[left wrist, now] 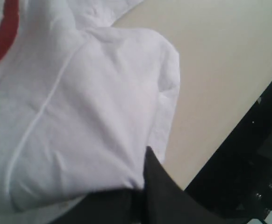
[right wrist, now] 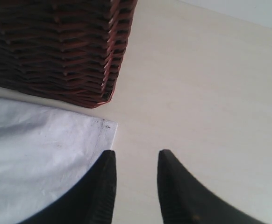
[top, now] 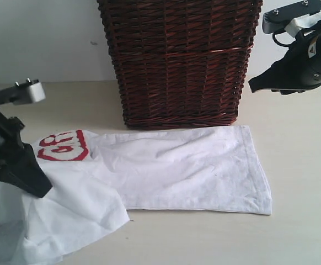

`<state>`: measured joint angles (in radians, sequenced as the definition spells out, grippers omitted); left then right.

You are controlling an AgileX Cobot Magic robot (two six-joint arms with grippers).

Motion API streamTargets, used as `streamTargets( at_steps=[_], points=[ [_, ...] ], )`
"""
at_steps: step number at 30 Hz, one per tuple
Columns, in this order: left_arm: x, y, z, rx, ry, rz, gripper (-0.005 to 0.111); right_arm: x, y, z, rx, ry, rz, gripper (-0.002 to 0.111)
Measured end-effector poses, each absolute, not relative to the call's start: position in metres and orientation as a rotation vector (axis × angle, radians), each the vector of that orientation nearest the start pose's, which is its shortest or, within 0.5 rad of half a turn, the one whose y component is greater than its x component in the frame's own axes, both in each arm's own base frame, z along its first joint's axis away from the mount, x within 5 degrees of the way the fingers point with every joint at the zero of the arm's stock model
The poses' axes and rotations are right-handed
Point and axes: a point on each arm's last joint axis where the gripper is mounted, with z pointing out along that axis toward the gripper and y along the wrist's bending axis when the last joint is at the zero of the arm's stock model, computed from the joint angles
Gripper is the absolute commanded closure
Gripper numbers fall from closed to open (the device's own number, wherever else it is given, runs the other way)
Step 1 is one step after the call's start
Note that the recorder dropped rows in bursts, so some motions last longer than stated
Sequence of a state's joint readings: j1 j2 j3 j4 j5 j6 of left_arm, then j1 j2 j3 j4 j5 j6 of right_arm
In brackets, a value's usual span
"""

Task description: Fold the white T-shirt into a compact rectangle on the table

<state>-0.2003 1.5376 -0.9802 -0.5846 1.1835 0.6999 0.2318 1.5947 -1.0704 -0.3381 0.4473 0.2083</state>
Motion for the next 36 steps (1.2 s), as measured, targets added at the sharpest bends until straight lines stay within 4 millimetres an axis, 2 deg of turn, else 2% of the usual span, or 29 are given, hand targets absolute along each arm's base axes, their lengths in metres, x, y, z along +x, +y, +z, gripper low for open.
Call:
streamTargets(
  at_steps=[2, 5, 8, 10, 12, 15, 18, 20, 25, 29, 32, 36],
  points=[
    [0.243, -0.094, 0.248, 0.888, 2.821, -0.805, 0.107, 0.334, 0.065, 0.25, -0.335, 2.401, -0.115, 0.078],
    [0.237, -0.085, 0.249, 0.779, 2.912, -0.702, 0.107, 0.334, 0.065, 0.25, -0.335, 2.401, -0.115, 0.078],
    [0.226, -0.07, 0.228, 0.704, 3.096, -0.498, 0.106, 0.334, 0.065, 0.25, -0.335, 2.401, -0.115, 0.078],
    [0.218, -0.06, 0.21, 0.666, 3.213, -0.357, 0.102, 0.334, 0.066, 0.25, -0.33, 2.403, -0.109, 0.078],
    [0.213, -0.053, 0.192, 0.636, 3.279, -0.264, 0.09, 0.334, 0.066, 0.25, -0.324, 2.405, -0.102, 0.078],
    [0.216, -0.053, 0.177, 0.612, 3.285, -0.261, 0.062, 0.334, 0.066, 0.25, -0.321, 2.405, -0.1, 0.078],
    [0.226, -0.056, 0.177, 0.642, 3.215, -0.265, 0.029, 0.334, 0.066, 0.25, -0.32, 2.406, -0.098, 0.078],
    [0.238, -0.058, 0.186, 0.642, 3.152, -0.255, 0.022, 0.334, 0.066, 0.25, -0.32, 2.406, -0.098, 0.078],
    [0.26, -0.055, 0.21, 0.534, 2.997, -0.123, 0.025, 0.334, 0.066, 0.249, -0.329, 2.405, -0.1, 0.078],
    [0.269, -0.036, 0.217, 0.244, 2.941, 0.103, 0.039, 0.334, 0.066, 0.249, -0.336, 2.404, -0.103, 0.078],
    [0.271, -0.02, 0.206, 0.019, 2.966, 0.156, 0.048, 0.334, 0.066, 0.25, -0.339, 2.402, -0.103, 0.078],
    [0.271, -0.017, 0.176, -0.062, 3.026, 0.073, 0.051, 0.334, 0.066, 0.25, -0.348, 2.398, -0.108, 0.078]
  ],
)
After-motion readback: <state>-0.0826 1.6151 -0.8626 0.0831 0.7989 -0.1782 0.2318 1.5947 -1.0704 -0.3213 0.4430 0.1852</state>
